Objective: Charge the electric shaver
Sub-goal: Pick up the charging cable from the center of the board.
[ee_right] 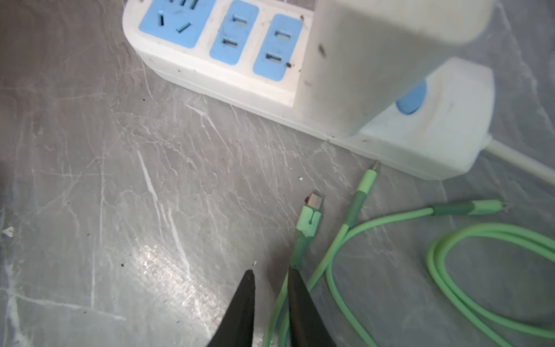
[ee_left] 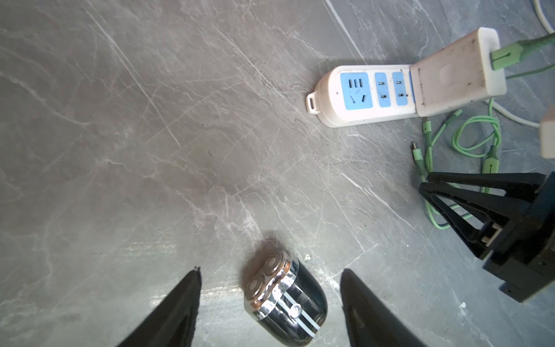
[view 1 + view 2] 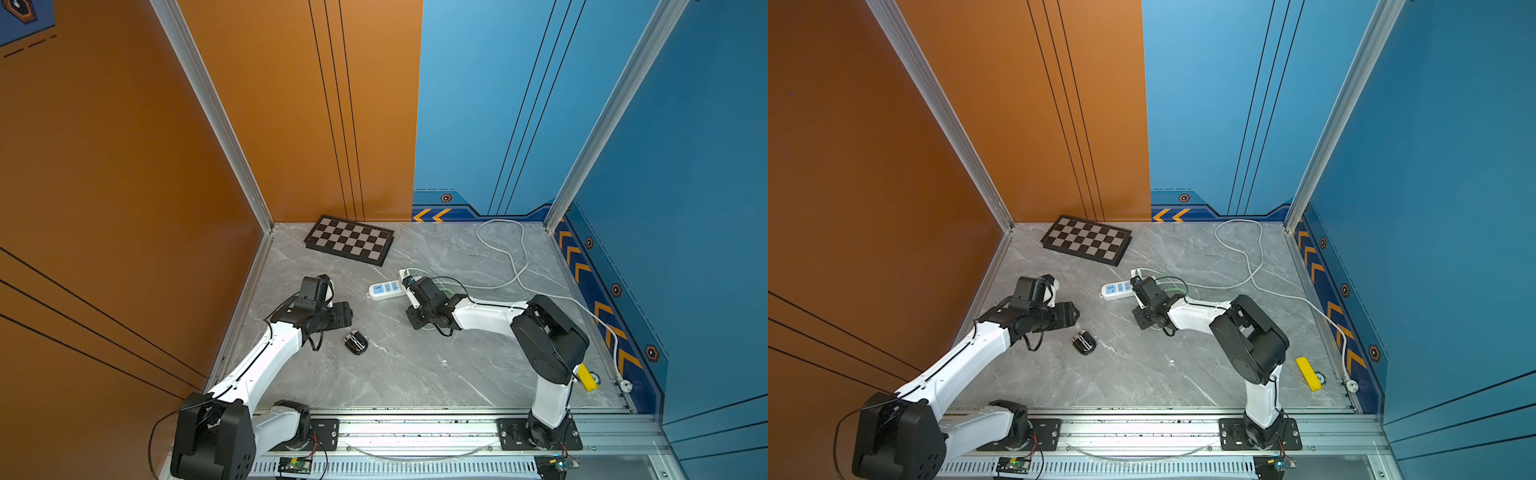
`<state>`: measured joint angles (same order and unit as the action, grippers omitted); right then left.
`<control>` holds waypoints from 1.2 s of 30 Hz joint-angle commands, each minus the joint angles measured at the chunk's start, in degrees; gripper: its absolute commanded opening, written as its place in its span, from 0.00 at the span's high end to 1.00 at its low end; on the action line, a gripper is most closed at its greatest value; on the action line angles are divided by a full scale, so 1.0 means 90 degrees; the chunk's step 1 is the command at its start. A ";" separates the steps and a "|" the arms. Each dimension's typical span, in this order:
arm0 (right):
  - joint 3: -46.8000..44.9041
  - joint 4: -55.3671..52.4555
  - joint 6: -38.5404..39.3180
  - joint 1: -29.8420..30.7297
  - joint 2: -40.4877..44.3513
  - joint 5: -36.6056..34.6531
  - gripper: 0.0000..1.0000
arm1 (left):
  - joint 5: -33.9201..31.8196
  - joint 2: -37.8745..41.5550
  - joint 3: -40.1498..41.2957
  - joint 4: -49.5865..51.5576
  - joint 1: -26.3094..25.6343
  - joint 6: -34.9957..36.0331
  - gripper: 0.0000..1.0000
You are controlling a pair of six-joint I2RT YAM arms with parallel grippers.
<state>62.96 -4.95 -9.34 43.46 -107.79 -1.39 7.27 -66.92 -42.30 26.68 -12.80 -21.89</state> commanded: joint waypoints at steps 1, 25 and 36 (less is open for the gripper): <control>0.0285 -0.0039 0.0162 0.0009 -0.0187 -0.0270 0.74 | -0.0336 -0.0197 -0.0151 0.0259 -0.0422 0.0209 0.26; 0.0285 -0.0105 0.0094 0.0093 -0.0530 -0.0676 0.75 | -0.2128 -0.0622 -0.1403 0.1845 -0.1470 0.2722 0.09; -0.0448 0.0070 -0.0110 0.0182 0.0225 -0.0340 1.00 | -0.0965 -0.0263 -0.1218 0.1223 -0.1025 0.2159 0.12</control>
<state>61.71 -2.48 -9.45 44.80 -109.10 -6.02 -6.63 -70.96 -53.95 40.03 -22.94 -0.49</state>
